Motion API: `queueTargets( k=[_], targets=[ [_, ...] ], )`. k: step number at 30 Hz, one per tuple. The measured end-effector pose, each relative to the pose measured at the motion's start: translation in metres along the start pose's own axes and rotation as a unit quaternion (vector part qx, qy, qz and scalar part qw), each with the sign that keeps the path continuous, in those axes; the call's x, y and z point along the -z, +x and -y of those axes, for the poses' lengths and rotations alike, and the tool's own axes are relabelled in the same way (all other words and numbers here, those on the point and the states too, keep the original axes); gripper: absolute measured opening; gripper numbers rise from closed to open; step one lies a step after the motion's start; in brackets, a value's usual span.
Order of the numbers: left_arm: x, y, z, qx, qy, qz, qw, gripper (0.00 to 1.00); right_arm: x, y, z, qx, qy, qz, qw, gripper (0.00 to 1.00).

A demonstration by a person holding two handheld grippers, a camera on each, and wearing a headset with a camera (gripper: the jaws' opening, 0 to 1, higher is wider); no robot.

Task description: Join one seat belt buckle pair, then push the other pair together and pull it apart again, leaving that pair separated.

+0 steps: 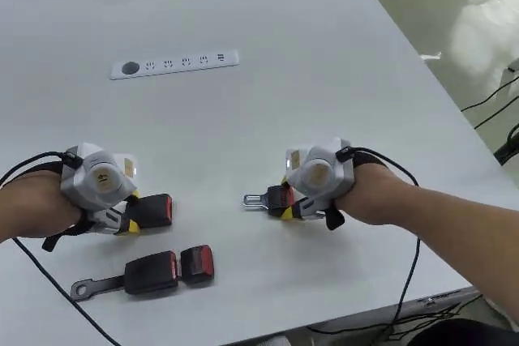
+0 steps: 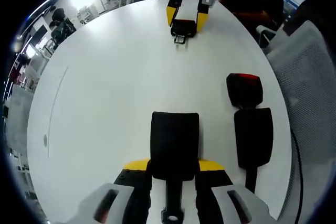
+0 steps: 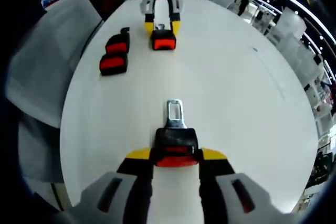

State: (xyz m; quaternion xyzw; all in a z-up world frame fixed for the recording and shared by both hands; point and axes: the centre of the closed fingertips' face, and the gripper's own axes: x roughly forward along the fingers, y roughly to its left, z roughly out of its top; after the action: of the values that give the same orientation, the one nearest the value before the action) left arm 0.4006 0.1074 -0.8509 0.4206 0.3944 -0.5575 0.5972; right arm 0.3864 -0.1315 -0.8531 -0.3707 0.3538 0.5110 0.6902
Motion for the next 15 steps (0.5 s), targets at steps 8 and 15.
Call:
queueTargets(
  k=[8,15],
  targets=[
    [-0.0009,-0.0016,-0.0021,-0.017,0.028,-0.008,0.9994,0.32,0.0052,-0.0003,0.0025,0.002,-0.011,-0.002,0.9999,0.34],
    [-0.0008,-0.0029,-0.0048,-0.025,0.012,-0.011,0.9996,0.33,0.0059,-0.0023,0.0096,0.02,-0.006,0.0,0.9998,0.48]
  ],
)
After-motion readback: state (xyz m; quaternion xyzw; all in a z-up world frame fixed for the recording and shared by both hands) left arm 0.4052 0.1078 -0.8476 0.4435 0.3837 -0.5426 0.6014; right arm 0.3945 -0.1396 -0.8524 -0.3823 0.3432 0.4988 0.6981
